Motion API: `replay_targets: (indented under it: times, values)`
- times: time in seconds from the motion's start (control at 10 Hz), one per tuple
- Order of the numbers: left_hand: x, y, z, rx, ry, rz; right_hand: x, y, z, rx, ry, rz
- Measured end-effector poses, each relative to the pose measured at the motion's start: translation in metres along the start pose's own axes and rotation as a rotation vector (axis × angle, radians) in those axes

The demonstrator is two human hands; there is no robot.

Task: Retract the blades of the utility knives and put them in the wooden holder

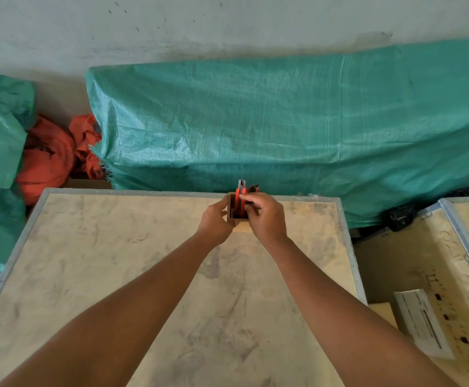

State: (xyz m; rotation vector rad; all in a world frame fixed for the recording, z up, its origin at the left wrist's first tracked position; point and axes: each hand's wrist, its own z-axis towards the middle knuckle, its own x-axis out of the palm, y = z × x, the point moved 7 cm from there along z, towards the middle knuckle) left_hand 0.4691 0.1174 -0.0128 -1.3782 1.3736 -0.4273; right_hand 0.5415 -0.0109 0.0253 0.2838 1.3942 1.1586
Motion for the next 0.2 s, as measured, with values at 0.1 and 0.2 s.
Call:
replay_targets:
  times: [0.1, 0.2]
  values:
    - [0.0005, -0.0007, 0.0023, -0.002, -0.014, -0.037, -0.0007, -0.004, 0.0054, -0.001, -0.014, 0.036]
    - [0.0017, -0.0038, -0.0025, 0.0, -0.026, -0.053, -0.0063, 0.0002, -0.0001, 0.02, -0.014, 0.065]
